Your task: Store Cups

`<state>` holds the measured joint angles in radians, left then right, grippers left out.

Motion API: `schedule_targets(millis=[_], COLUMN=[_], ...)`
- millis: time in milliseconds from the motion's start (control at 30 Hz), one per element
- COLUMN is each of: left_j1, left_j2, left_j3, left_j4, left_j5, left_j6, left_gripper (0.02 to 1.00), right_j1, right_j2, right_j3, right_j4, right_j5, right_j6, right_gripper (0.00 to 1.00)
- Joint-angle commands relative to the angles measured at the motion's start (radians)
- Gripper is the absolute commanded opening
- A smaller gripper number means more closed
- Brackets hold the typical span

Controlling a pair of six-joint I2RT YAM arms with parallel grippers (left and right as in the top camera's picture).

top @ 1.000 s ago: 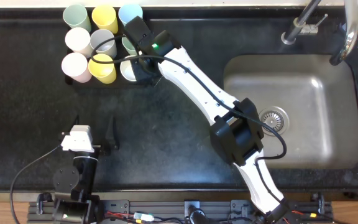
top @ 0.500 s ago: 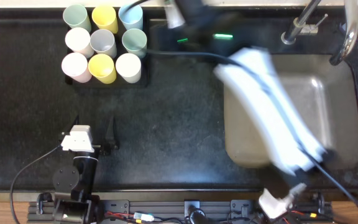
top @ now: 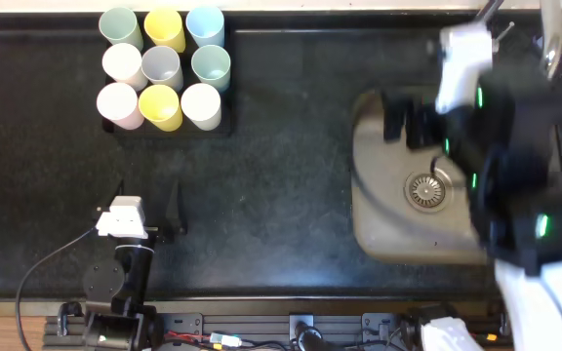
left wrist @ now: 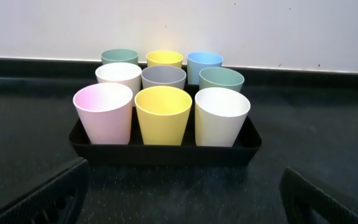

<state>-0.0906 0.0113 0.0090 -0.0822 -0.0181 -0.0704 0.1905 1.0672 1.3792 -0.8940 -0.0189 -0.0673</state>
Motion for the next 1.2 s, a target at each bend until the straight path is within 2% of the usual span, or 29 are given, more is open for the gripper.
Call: schedule_targets(millis=[33, 167, 333, 700, 800, 900, 1133, 1200], left_j1=[0.006, 0.006, 0.006, 0.006, 0.006, 0.006, 0.006, 0.006], left_j2=[-0.008, -0.008, -0.008, -0.008, -0.008, -0.008, -0.008, -0.008], left_j3=[-0.001, -0.001, -0.001, -0.001, -0.001, -0.001, -0.001, -0.001], left_j4=[-0.002, -0.002, -0.002, -0.002, -0.002, -0.002, -0.002, -0.002], left_j5=[0.01, 0.01, 0.01, 0.01, 0.01, 0.01, 0.01, 0.01], left_j6=[0.018, 0.018, 0.018, 0.018, 0.018, 0.018, 0.018, 0.018], left_gripper=[1.0, 1.0, 1.0, 1.0, 1.0, 1.0, 1.0, 0.998], right_j1=[-0.003, -0.003, -0.02, -0.078, -0.08, -0.08, -0.08, -0.08], right_j2=[-0.305, -0.584, -0.833, -0.986, -0.998, -1.011, -1.018, -1.016], right_j3=[-0.317, -0.612, -0.872, -1.239, -1.303, -1.364, -1.374, -1.374], right_j4=[0.226, 0.501, 0.721, 0.995, 1.027, 1.03, 0.81, 0.818], right_j5=[-0.006, -0.006, -0.006, 0.004, 0.043, 0.046, 0.046, 0.045], right_j6=[-0.02, -0.02, -0.023, -0.027, -0.027, -0.027, -0.026, -0.026], right_gripper=[0.998, 0.998, 0.996, 0.998, 0.998, 0.998, 0.998, 0.998])
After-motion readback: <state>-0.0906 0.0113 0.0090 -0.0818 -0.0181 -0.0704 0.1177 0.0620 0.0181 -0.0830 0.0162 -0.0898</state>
